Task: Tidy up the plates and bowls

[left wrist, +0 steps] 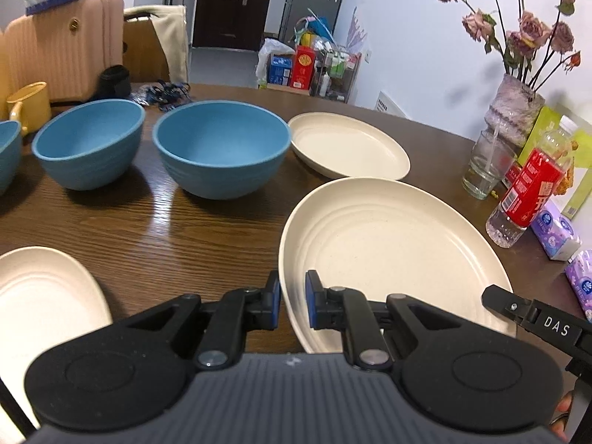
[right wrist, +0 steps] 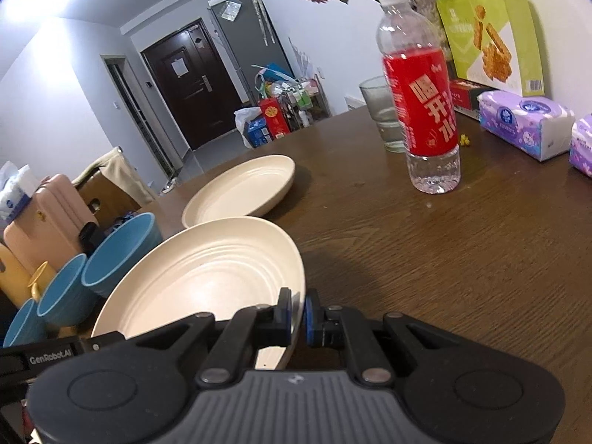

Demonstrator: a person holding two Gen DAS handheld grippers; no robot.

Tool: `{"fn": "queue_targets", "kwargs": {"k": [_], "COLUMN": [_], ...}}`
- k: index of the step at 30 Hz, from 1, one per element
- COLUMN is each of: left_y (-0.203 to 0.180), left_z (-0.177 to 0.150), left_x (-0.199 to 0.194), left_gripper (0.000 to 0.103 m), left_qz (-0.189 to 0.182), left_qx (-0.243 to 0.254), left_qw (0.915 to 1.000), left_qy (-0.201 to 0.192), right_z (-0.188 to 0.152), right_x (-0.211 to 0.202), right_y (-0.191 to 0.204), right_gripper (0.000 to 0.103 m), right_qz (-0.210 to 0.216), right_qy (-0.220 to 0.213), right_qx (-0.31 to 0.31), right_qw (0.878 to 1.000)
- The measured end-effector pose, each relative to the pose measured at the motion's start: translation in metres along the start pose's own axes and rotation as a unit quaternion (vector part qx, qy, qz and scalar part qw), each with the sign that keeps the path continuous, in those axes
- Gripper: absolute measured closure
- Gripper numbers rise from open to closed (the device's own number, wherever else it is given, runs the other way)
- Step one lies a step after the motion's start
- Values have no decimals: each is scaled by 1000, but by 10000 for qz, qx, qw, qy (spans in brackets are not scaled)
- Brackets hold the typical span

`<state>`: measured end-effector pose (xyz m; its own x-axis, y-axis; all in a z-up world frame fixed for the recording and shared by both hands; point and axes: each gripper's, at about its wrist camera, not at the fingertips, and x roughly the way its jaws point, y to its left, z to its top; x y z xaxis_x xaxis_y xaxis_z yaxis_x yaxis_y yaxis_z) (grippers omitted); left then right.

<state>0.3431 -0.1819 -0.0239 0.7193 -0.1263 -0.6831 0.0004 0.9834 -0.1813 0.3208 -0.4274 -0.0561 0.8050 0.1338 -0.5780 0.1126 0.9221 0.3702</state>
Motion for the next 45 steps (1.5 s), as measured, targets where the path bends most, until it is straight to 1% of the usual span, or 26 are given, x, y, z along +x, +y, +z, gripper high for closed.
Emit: {"fn": "queue_targets", "kwargs": {"k": [14,24,36,45], "left_y": [50,100,164,208], "left_z": [-10,-19,-29,-35], "left_x": [-62,-99,-125,-130], "left_gripper": [89,89,89,89], "left_qz": [58,205,505,744], "left_qx": [-232,-433,-711,-915], "left_qw": [9995,9983,9953,9923], "left_qy": [-212,-343,-419,-391], "right_z": [-20,-44,-76,-100], "right_x": [-43,-61,-60,-47], "right_y": [54,101,165,211], "right_gripper": [96,96,95,95], "right_qz": [209,405,653,797], "right_qy": [-88,-39,172,389], "right_qx": [-226,-471,-805,-1074], "right_qw": [9995,9981,9945,9902]}}
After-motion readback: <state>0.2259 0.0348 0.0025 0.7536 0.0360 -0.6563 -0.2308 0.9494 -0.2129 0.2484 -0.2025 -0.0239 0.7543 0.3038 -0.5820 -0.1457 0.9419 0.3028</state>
